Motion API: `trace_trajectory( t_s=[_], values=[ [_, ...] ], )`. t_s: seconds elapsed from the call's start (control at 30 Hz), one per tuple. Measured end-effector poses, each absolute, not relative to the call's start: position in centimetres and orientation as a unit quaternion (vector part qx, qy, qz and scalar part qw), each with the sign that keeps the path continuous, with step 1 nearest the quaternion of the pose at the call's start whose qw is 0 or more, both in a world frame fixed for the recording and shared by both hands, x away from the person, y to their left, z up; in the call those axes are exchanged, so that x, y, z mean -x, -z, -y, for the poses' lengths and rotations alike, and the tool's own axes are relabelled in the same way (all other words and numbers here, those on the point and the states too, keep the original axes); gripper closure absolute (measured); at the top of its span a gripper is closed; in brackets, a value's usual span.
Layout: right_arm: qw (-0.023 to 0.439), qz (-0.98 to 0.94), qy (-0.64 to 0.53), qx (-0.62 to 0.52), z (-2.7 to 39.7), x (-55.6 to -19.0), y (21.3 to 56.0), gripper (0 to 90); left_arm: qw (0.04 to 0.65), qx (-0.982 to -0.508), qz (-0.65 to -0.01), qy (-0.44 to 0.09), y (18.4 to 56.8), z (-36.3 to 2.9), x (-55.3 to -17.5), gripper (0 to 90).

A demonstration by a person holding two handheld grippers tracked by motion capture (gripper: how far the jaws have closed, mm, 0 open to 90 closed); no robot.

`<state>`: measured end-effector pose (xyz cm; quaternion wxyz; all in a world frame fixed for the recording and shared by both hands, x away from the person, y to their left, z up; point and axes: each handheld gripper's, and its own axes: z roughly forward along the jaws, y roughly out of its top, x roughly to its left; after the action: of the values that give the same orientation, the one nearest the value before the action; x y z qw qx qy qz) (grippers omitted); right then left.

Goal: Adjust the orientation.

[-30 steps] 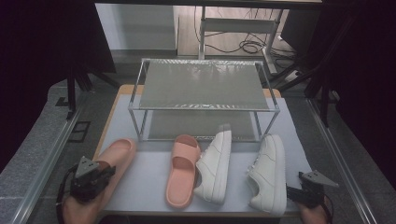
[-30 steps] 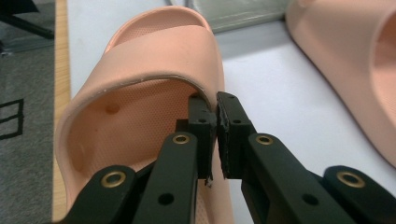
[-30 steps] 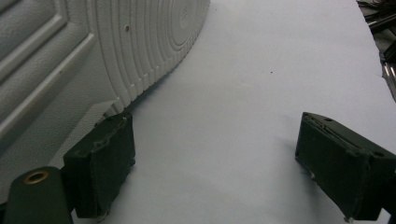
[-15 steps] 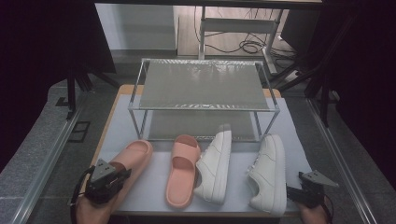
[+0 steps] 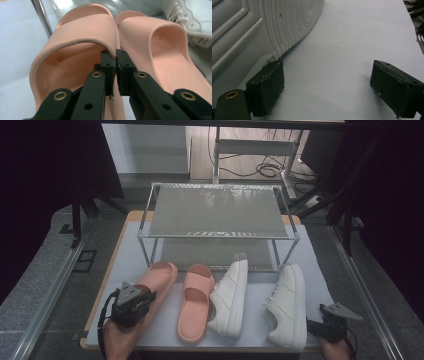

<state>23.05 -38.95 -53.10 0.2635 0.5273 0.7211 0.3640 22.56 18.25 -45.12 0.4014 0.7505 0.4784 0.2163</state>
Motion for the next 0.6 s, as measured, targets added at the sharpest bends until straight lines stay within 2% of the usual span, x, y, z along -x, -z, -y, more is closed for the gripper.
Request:
trace_trajectory(
  t_s=[0.6],
  values=[
    [0.263, -0.721, -0.365, -0.526, 39.0, -23.0, 53.1, 12.1, 0.411, -0.726, -0.499, -0.234, 45.4, -15.2, -27.3, 85.0]
  ],
)
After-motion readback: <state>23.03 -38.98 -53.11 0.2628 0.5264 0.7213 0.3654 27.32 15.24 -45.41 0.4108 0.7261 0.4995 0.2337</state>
